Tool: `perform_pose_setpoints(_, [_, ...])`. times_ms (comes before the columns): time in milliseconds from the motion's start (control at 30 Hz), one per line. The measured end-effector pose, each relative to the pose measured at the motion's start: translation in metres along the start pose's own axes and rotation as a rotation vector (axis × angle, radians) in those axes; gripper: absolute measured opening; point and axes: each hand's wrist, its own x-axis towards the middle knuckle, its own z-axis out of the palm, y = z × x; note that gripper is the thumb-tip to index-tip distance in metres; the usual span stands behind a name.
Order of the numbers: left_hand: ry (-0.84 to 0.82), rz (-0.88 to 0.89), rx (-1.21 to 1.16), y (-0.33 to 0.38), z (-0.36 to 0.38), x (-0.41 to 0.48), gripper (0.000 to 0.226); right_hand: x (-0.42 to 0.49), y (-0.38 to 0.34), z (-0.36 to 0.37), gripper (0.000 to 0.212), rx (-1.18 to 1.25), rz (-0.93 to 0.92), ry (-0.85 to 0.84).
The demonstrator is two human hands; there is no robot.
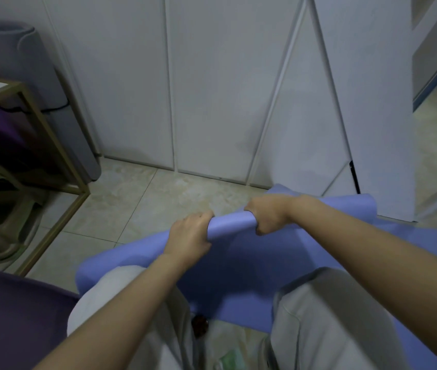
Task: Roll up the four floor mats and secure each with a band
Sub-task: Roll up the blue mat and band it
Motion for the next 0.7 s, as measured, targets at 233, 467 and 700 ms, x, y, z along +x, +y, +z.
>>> perform_pose_setpoints(233, [-0.365,-0.012,-0.128,0.000,-0.007,0.021,0.033,-0.008,0.006,0.010,0.040,-0.083,0.070,0.109])
perform_pose_setpoints(467, [-0.782,0.002,-0.283,-0.001,-0.019,0.044,0.057,-0.013,0.010,0.038,0.026,-0.202,0.030,0.436])
perform_pose_setpoints(700, [-0.262,0.006,0.019,0.010,-0.007,0.018,0.035,-0.008,0.013,0.028,0.030,-0.130,0.016,0.287])
